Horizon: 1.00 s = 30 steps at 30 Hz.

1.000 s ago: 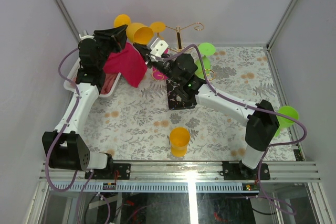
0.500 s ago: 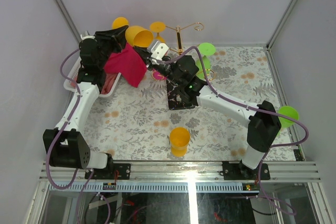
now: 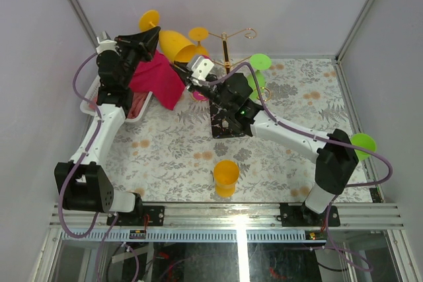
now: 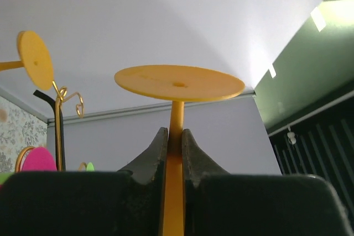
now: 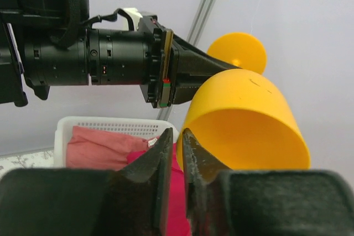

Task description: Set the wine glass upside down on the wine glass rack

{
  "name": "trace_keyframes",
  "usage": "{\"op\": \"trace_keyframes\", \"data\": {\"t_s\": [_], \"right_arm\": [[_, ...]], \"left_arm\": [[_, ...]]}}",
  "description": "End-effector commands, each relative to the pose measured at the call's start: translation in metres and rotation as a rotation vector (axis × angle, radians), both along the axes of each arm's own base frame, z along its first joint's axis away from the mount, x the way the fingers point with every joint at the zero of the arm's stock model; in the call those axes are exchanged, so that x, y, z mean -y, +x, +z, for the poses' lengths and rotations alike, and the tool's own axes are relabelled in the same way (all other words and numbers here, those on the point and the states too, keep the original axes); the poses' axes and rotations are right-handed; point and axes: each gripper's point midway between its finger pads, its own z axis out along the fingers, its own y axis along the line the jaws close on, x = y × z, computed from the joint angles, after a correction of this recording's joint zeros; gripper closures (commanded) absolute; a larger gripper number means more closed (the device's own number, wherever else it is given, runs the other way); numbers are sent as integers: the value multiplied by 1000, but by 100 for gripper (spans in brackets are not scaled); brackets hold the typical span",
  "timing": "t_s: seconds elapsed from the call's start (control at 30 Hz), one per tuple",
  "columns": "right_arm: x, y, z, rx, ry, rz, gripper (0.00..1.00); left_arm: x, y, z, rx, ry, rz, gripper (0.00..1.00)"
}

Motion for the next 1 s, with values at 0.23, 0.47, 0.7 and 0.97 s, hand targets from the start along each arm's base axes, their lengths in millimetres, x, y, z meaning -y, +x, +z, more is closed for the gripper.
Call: {"op": "trace_keyframes", "data": {"t_s": [0.23,0.47,0.7,0.97], "right_arm": [[39,-14,24,38,41,-97,40],[73,-1,9,-65,-51,-266,2],[127,48,18,-232,-92,-592,1],[179,89,23,-381,-62,-770,1]], "left_arm": [[-27,-15,48,295,132,87,100],[-33,-32,81,556,617,200,98],[-18,-71,48,639,1094,180,95],[-19,-120,-8,576,1439,136,95]]}}
